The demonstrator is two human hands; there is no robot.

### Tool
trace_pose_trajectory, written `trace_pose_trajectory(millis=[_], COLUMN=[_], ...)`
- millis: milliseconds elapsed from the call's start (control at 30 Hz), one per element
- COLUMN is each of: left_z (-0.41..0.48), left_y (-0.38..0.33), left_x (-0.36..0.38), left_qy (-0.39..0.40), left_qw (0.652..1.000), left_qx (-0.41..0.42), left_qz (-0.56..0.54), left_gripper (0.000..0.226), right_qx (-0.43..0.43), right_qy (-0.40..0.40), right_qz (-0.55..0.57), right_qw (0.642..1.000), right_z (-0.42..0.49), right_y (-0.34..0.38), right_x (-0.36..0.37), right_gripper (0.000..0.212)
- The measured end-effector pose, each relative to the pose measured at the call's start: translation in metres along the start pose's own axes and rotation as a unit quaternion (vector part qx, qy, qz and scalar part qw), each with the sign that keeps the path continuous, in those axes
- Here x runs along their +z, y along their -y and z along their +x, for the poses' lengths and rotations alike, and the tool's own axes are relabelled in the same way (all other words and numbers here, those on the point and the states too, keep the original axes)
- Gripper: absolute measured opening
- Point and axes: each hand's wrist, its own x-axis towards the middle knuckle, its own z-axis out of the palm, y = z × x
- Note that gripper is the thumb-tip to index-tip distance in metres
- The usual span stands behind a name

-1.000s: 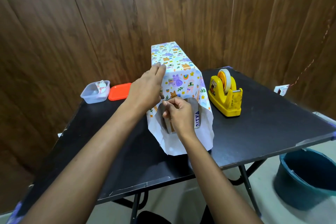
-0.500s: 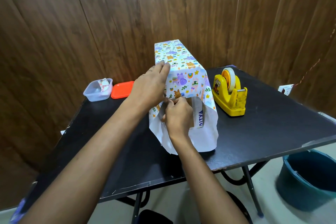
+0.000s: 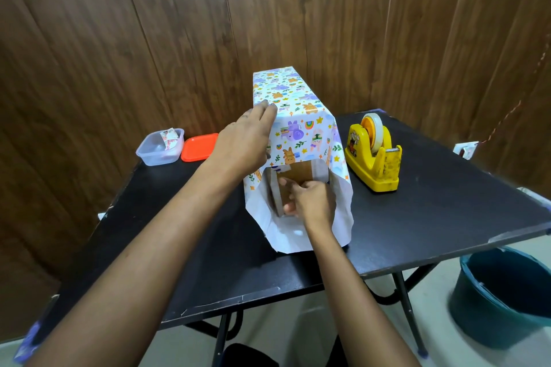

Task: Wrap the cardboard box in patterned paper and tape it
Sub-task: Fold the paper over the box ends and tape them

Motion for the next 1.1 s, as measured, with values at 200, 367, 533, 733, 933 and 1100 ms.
trace_pose_trajectory(millis=[200,367,533,733,933,1100], left_z=[0.001,0.008,0.014,0.020,-0.005,-0.037], left_y=[0.001,0.006,0.003,-0.001,0.015,0.016], left_x=[-0.001,-0.014,-0.027,-0.019,0.011,0.064], left_qy=[0.002,0.074,0.101,0.068,-0.027,-0.073], left_qw=[1.000,0.990,0.925,0.754,0.553,0.373], left_qx=[-0.002,-0.022,-0.096,-0.200,-0.253,-0.300], left_qz=[-0.022,-0.115,-0.354,-0.622,-0.793,-0.875], left_gripper=[0.074,0.070,0.059,0.028,0.013,0.020], right_qx=[-0.060,-0.186,-0.267,-0.027,-0.124,-0.184], right_qy=[0.092,0.091,-0.145,0.144,0.247,0.284], right_qz=[0.004,0.017,-0.092,0.132,0.044,-0.208], right_qw=[0.994,0.978,0.948,0.980,0.960,0.918], right_z=[-0.024,-0.043,-0.011,0.039,0.037,0.016], right_y=[0.018,0.080,0.102,0.077,0.115,0.161], right_x=[-0.012,-0.046,-0.088,-0.096,-0.085,-0.052], right_gripper=[0.040,0.030,0.026,0.042,0.042,0.030])
